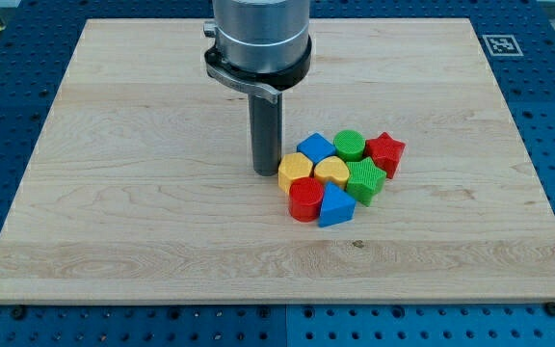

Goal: Separate group of blocks

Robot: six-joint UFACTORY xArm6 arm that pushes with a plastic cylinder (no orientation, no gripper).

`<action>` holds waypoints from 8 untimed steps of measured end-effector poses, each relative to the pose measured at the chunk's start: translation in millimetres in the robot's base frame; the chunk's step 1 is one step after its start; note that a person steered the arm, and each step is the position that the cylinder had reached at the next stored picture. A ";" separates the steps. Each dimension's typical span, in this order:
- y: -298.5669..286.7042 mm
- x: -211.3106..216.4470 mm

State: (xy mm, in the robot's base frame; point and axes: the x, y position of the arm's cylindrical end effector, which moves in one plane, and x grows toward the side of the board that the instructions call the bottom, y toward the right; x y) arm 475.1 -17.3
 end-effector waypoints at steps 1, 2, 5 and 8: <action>0.0 0.3; -41.2 -8.1; -41.5 97.0; 25.8 89.1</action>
State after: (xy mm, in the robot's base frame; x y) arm 564.2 8.5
